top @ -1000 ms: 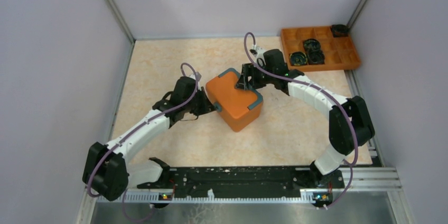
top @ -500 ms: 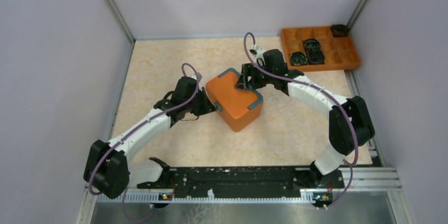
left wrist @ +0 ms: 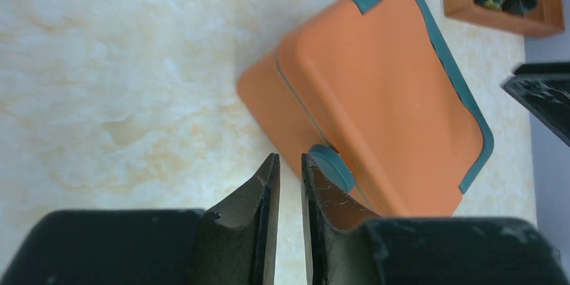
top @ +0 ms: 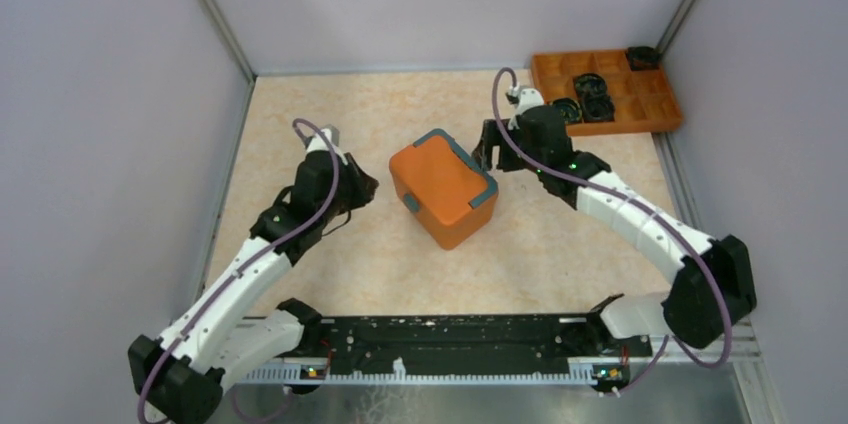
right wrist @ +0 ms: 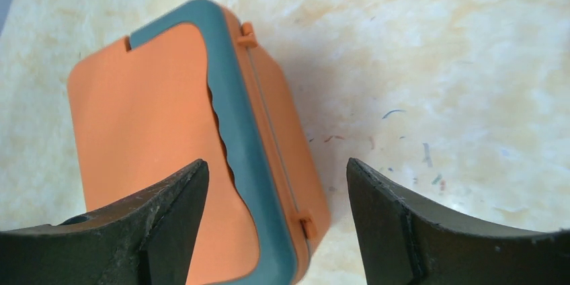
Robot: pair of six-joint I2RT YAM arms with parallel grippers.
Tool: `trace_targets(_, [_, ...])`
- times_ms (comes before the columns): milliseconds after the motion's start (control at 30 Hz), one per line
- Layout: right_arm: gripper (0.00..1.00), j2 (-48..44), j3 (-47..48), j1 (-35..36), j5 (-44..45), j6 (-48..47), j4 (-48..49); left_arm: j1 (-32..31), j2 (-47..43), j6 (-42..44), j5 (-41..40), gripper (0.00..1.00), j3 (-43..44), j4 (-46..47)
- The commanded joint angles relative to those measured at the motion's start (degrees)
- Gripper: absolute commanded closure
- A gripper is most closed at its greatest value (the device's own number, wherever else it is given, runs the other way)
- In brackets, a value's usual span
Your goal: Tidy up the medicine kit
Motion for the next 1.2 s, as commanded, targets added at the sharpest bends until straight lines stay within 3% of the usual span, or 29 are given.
trace_targets(0, [0.24, -10.4, -2.7, 0.1, 10.7, 0.7, 3.4, -0.2, -4.6, 3.5, -12.1, 0.73, 0.6, -4.4])
trace_targets(100, [0.18, -16.7, -4.9, -0.2, 15.5, -0.7, 2.6, -0.2, -7.5, 3.7, -17.0, 0.65, 1.6, -6.1])
trace_targets(267, [0.09, -26.5, -6.9, -0.3, 26.0, -1.8, -3.5, -0.2, -13.4, 6.6, -24.0, 0.32, 0.3, -3.9])
trace_targets(533, [0.01, -46.9, -14.4, -0.3, 44.4, 4.2, -15.6, -0.2, -17.8, 11.4, -31.3, 0.01, -2.7, 0.1])
trace_targets(833, [0.01, -62.8, -25.4, -0.3, 49.5, 7.1, -16.0, -0.2, -17.3, 11.1, -34.0, 0.01, -6.0, -0.6])
trace_targets(1167, [0.01, -61.0, -26.5, -0.3, 46.8, 7.5, -15.3, -0.3, -17.4, 9.3, -33.4, 0.01, -7.1, -1.5])
